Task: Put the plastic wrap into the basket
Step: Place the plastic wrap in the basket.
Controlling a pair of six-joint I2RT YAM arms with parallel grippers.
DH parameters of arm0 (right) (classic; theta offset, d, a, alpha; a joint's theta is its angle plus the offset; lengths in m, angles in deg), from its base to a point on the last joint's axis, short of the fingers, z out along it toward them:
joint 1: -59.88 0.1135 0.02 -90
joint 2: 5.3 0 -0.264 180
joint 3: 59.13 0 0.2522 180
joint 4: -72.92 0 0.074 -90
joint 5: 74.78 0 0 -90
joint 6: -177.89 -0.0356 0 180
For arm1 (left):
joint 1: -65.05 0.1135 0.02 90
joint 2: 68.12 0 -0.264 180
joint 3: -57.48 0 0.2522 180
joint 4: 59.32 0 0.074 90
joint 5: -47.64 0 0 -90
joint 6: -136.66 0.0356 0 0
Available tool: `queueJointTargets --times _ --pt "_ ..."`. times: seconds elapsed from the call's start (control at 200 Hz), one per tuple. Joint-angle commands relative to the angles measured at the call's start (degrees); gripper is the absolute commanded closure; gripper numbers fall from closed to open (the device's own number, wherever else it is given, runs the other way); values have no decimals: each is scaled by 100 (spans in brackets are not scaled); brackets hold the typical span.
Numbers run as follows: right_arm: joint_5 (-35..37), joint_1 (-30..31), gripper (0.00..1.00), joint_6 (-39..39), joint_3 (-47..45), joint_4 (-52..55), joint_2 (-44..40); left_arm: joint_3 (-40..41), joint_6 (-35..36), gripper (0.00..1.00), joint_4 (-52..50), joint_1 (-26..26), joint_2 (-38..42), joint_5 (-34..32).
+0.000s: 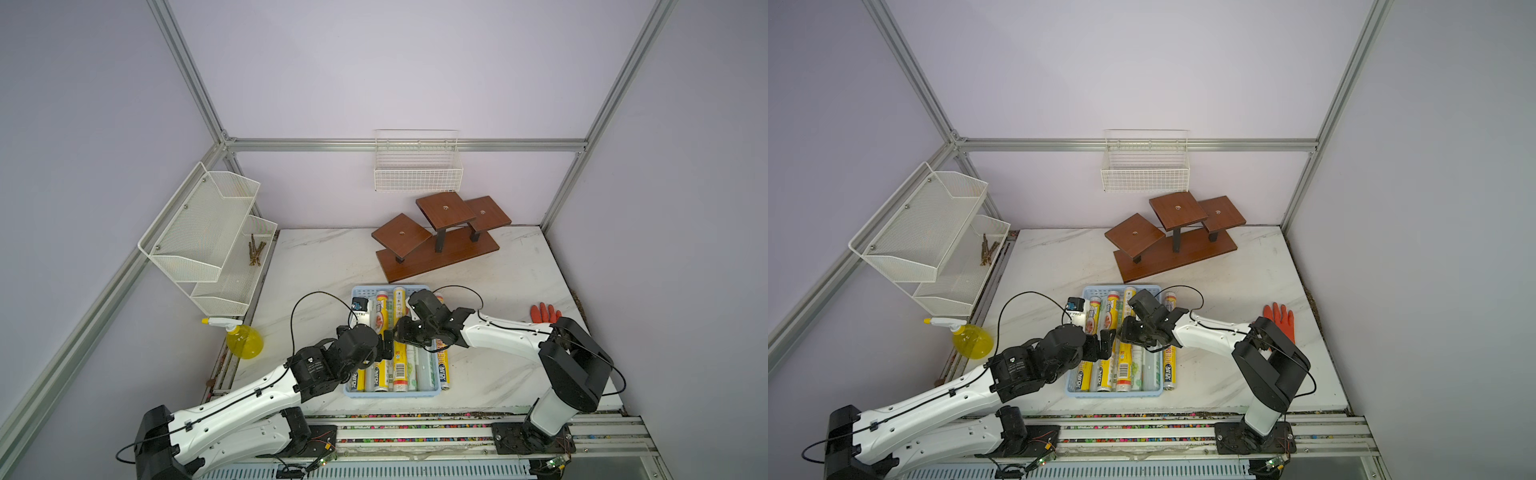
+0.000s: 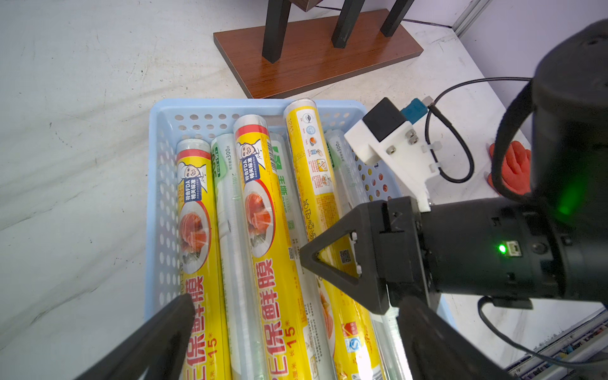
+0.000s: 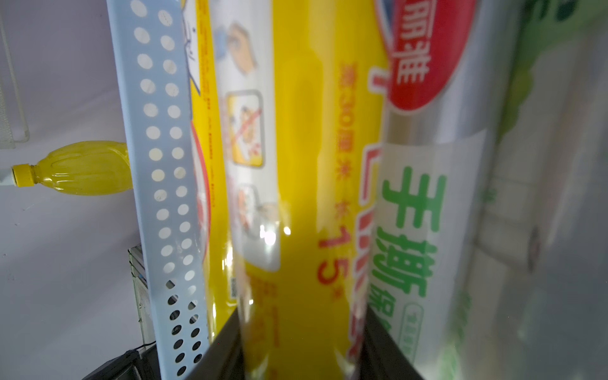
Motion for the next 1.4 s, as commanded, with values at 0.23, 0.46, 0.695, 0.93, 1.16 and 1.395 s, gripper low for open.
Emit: queueJointTargets --times 0.23,0.46,0.695,0.93,1.16,1.395 --pt "288 114 50 125 80 414 127 -25 -38 0 187 28 -67 42" --pt "422 122 48 130 102 520 46 -47 -38 0 196 28 -96 60" --pt "645 132 48 101 111 692 -153 -42 -38 0 202 28 -113 61" --pt "752 137 45 64 102 759 -339 -32 -39 0 219 28 -113 70" --pt "789 133 44 46 93 768 -519 -61 -30 0 239 37 -114 110" --pt "927 134 44 108 85 809 -764 -165 73 0 321 37 -207 240"
